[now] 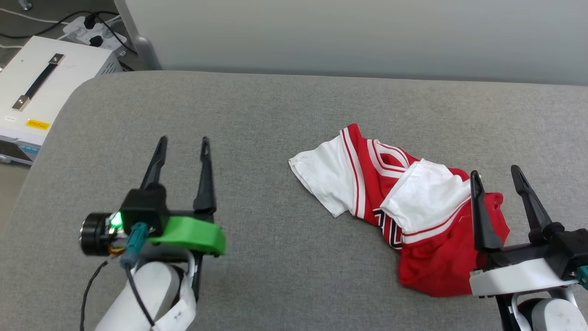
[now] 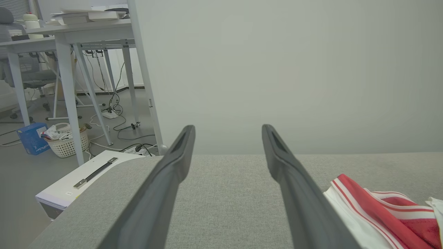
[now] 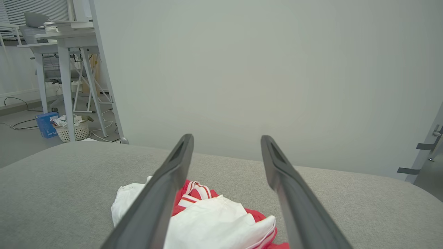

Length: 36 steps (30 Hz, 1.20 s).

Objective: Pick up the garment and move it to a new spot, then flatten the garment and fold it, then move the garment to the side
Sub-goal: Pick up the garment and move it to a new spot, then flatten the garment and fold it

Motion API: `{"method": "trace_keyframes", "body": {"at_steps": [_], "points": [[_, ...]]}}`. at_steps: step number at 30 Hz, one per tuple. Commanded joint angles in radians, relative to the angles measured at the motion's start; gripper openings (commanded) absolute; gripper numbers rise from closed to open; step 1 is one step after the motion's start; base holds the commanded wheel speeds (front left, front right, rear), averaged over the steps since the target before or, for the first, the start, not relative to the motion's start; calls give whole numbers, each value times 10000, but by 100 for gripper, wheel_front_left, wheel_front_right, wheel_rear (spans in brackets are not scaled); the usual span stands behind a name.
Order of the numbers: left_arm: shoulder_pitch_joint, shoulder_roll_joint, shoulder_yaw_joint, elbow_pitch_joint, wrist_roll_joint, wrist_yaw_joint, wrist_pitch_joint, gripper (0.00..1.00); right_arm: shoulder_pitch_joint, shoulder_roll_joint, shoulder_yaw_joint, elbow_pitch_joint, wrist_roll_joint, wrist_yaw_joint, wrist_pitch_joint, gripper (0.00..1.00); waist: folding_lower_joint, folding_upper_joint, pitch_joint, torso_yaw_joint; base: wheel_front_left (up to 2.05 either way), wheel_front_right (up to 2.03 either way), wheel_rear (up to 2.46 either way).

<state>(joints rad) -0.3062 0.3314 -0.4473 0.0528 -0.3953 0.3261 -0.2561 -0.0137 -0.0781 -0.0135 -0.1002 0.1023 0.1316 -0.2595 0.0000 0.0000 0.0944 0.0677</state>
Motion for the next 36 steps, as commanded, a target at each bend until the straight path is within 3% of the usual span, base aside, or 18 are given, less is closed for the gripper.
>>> {"method": "trace_keyframes", "body": {"at_steps": [1, 7, 9, 19, 36], "points": [[470, -3, 328, -150, 170, -43, -56, 100, 195, 20, 57, 40, -9, -9, -23, 100, 0, 0, -97, 30, 0, 0, 0], [2048, -492, 1709, -612, 745, -737, -56, 100, 420, 68, 128, 289, 175, -9, -23, 100, 0, 0, -285, 14, 0, 0, 0], [2542, -788, 1820, -751, 1026, -845, -56, 100, 492, 90, 126, 396, 274, -9, -23, 100, 0, 0, -372, 7, 0, 0, 0], [3322, -1812, 2847, -89, 1787, -2264, -56, 100, 845, 179, 141, 846, 517, -9, -23, 100, 0, 0, -574, 33, 0, 0, 0], [3449, -2585, 3851, 326, 2686, -3230, -57, 100, 981, 254, 104, 1204, 498, -9, -23, 100, 0, 0, -562, 88, 0, 0, 0]]}}
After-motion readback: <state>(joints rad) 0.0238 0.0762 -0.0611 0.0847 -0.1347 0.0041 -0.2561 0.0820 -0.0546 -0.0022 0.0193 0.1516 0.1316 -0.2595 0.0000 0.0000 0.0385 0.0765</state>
